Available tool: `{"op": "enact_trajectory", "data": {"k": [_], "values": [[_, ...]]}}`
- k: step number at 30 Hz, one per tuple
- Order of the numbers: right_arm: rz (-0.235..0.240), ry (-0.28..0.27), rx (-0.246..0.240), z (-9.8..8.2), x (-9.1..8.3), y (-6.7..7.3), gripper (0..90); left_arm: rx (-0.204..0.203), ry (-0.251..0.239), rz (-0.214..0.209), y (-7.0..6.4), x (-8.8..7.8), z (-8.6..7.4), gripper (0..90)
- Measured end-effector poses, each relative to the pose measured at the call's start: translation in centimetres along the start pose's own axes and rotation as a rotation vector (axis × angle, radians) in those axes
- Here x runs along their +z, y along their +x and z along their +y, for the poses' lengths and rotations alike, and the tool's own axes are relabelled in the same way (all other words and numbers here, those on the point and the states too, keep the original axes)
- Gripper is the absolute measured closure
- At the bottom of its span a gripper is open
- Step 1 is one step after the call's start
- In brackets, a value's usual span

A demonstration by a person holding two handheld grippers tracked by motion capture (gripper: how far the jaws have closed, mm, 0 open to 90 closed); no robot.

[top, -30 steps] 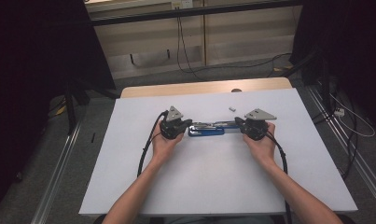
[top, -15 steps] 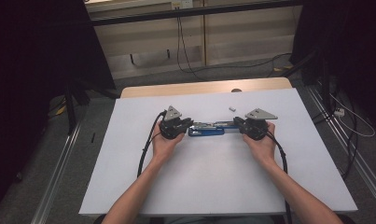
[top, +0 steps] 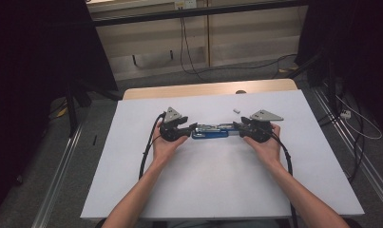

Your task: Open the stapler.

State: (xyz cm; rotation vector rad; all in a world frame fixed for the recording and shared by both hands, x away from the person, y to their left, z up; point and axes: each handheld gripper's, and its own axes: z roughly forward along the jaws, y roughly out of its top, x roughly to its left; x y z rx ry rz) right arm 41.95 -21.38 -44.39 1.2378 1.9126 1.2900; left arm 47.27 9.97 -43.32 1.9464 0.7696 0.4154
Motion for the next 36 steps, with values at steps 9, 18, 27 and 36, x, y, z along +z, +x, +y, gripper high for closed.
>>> {"op": "enact_trajectory", "data": {"k": [9, 18, 27, 36], "values": [[-0.035, -0.009, 0.013, 0.2, 0.0, -0.1, 27.4, 0.001, 0.000, 0.020, -0.2, -0.4, 0.3, 26.1], [-0.027, -0.019, 0.016, 0.4, 0.1, 0.0, 7.8, -0.020, -0.001, 0.014, 0.3, -1.1, 0.0, 4.7], [-0.038, -0.024, 0.027, 0.5, 0.1, -0.4, 4.9, -0.039, -0.016, 0.005, 0.1, -2.3, -0.5, 3.6], [-0.042, -0.035, 0.019, 0.9, -0.1, -0.6, 5.4, 0.002, -0.016, 0.022, -1.0, -3.3, -0.8, 4.1]]}}
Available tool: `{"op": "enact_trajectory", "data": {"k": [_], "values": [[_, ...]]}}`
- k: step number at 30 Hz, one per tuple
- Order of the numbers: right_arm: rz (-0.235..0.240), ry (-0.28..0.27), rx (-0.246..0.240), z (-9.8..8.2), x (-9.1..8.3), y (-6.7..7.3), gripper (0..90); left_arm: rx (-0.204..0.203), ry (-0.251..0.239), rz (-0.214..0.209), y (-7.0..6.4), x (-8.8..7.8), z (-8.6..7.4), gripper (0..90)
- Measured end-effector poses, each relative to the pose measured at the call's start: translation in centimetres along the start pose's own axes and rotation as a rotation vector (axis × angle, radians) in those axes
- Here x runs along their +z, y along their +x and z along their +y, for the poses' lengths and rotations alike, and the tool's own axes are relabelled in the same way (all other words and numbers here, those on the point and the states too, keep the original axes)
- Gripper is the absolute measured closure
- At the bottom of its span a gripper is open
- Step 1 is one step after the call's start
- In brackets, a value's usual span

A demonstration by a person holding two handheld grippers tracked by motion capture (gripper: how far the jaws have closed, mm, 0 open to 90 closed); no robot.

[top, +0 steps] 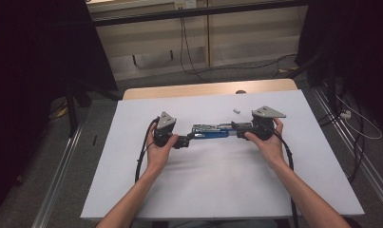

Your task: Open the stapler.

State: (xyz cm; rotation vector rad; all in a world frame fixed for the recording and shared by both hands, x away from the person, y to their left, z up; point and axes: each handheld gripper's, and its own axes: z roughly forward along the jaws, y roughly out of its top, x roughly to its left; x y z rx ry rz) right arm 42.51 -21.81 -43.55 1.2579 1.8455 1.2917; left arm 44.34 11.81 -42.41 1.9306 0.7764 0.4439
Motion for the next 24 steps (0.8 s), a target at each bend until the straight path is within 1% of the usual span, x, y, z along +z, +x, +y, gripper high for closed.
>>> {"op": "enact_trajectory", "data": {"k": [2, 3, 4, 6, 8, 10, 11, 13, 15, 16, 18, 20, 21, 24], "values": [[0.000, -0.002, -0.005, 0.1, -0.1, 0.0, 5.5, 0.000, 0.002, 0.008, 0.0, -0.5, -0.4, 4.1], [-0.002, -0.002, -0.007, 0.2, -0.1, 0.0, 5.5, -0.007, -0.005, 0.011, -0.1, -0.8, -0.7, 4.1], [-0.003, -0.002, -0.008, 0.2, -0.2, 0.0, 5.4, -0.004, -0.005, 0.009, -0.1, -1.2, -0.9, 4.1], [0.000, 0.009, -0.009, 0.2, -0.2, 0.0, 5.0, -0.003, -0.006, 0.013, -0.3, -1.9, -1.3, 4.1], [0.011, 0.024, -0.011, 0.1, -0.2, 0.1, 4.4, -0.009, -0.030, 0.018, -0.4, -2.6, -1.5, 4.2], [0.005, 0.029, -0.022, 0.2, -0.2, 0.2, 4.6, -0.016, -0.036, 0.022, -0.3, -3.4, -1.5, 4.2], [0.005, 0.026, -0.024, 0.2, -0.1, 0.3, 4.6, -0.025, -0.043, 0.020, -0.3, -3.7, -1.6, 4.1], [0.007, 0.023, -0.026, 0.3, -0.1, 0.3, 4.6, -0.028, -0.048, 0.037, -0.2, -4.4, -2.0, 4.1], [0.010, 0.020, -0.028, 0.4, -0.1, 0.3, 4.7, -0.021, -0.037, 0.047, -0.4, -4.9, -2.2, 3.7], [0.011, 0.017, -0.028, 0.5, -0.1, 0.2, 4.7, -0.018, -0.043, 0.036, -0.5, -5.2, -2.4, 3.6], [0.019, 0.020, -0.028, 0.6, 0.0, 0.2, 4.6, -0.024, -0.058, 0.020, -0.6, -5.7, -2.7, 3.7], [0.026, 0.019, -0.020, 0.7, 0.1, 0.2, 4.7, -0.001, -0.058, 0.037, -0.9, -6.3, -3.0, 3.9], [0.026, 0.020, -0.027, 0.7, 0.1, 0.2, 4.6, 0.002, -0.063, 0.037, -1.0, -6.5, -3.2, 3.8], [0.030, 0.026, -0.027, 0.7, 0.3, 0.3, 4.6, -0.001, -0.069, 0.040, -1.2, -7.3, -3.6, 3.8]]}}
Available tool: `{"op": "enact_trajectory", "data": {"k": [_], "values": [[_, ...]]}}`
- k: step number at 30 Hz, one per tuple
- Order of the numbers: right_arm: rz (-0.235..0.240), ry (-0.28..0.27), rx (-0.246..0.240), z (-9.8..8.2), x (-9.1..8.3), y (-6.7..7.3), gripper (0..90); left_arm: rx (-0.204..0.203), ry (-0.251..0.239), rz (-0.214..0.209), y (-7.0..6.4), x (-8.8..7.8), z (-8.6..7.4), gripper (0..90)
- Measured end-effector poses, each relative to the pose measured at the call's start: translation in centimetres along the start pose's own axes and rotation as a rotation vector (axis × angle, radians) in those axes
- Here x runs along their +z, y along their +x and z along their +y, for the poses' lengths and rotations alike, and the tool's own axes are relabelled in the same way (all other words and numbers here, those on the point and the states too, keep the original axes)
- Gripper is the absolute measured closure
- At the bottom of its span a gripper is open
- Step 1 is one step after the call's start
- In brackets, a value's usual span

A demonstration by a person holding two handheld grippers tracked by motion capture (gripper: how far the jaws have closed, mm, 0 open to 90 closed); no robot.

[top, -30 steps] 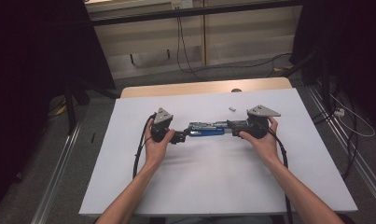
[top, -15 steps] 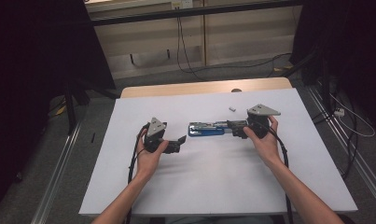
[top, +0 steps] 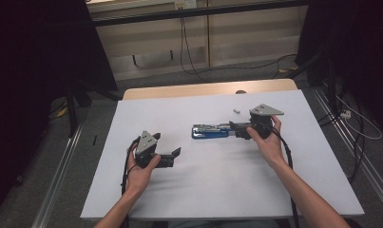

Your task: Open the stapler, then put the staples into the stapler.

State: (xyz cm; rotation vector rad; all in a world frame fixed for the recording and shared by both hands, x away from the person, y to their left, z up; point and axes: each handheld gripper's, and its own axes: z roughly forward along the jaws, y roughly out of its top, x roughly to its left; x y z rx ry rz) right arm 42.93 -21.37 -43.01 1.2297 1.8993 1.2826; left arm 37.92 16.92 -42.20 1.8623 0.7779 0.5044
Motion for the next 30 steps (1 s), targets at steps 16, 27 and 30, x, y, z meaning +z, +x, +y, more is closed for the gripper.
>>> {"op": "enact_trajectory", "data": {"k": [16, 27, 30], "values": [[0.039, 0.022, -0.013, 1.3, 1.5, 0.0, 5.0, -0.028, -0.004, 0.012, -0.2, -3.7, -1.7, 3.4], [0.030, 0.042, -0.013, 3.2, 2.9, -0.9, 5.8, 0.003, 0.022, 0.013, -1.5, -5.4, -2.7, 3.3], [0.028, 0.058, -0.017, 3.8, 3.3, -1.4, 4.8, 0.008, 0.024, 0.009, -1.7, -5.5, -2.8, 3.4]]}}
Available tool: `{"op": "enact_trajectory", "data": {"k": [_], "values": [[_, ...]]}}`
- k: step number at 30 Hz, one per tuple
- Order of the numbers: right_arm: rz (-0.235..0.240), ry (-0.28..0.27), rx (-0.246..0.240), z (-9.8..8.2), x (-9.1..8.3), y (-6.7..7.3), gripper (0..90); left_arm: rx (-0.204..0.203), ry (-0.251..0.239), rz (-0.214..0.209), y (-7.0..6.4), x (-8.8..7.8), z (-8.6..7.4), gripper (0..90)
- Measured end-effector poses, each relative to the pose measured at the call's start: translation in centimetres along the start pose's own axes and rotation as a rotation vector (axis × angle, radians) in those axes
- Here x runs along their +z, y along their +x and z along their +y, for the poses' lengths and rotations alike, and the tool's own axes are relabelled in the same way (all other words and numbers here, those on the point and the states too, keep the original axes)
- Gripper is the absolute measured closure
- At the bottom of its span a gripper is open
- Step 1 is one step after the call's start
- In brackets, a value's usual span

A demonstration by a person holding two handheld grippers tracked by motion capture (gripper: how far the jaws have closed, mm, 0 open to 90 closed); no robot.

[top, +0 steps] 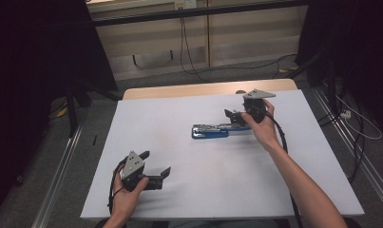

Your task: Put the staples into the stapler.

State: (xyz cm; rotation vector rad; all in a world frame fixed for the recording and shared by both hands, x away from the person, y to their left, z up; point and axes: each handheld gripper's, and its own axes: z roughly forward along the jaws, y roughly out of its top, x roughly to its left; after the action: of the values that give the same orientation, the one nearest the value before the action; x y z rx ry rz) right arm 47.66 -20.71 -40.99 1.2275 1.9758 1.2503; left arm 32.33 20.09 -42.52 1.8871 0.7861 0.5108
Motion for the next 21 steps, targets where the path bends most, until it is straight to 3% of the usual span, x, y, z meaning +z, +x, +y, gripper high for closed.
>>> {"op": "enact_trajectory", "data": {"k": [3, 6, 10, 14, 19, 21], "values": [[-0.003, 0.002, 0.002, 0.5, 0.2, -0.4, 5.3, -0.013, -0.001, -0.001, -0.1, -0.4, -0.3, 3.3], [0.026, 0.039, -0.003, 0.8, 0.6, -0.9, 4.4, 0.009, 0.013, 0.003, -0.3, -0.9, -0.7, 3.2], [0.001, 0.053, -0.008, 0.9, 1.1, -1.3, 5.0, 0.022, -0.004, -0.004, -0.6, -1.0, -0.4, 3.2], [0.002, 0.128, -0.011, 0.8, 1.9, -2.1, 5.2, 0.018, -0.015, -0.006, -0.7, -1.1, -0.2, 3.2], [-0.015, 0.167, 0.010, 0.2, 2.9, -3.1, 11.2, 0.022, -0.005, 0.011, -0.4, -0.7, -0.1, 3.2], [-0.024, 0.211, 0.004, 0.0, 3.3, -3.4, 7.0, 0.012, -0.006, 0.007, -0.4, -0.6, -0.2, 3.2]]}}
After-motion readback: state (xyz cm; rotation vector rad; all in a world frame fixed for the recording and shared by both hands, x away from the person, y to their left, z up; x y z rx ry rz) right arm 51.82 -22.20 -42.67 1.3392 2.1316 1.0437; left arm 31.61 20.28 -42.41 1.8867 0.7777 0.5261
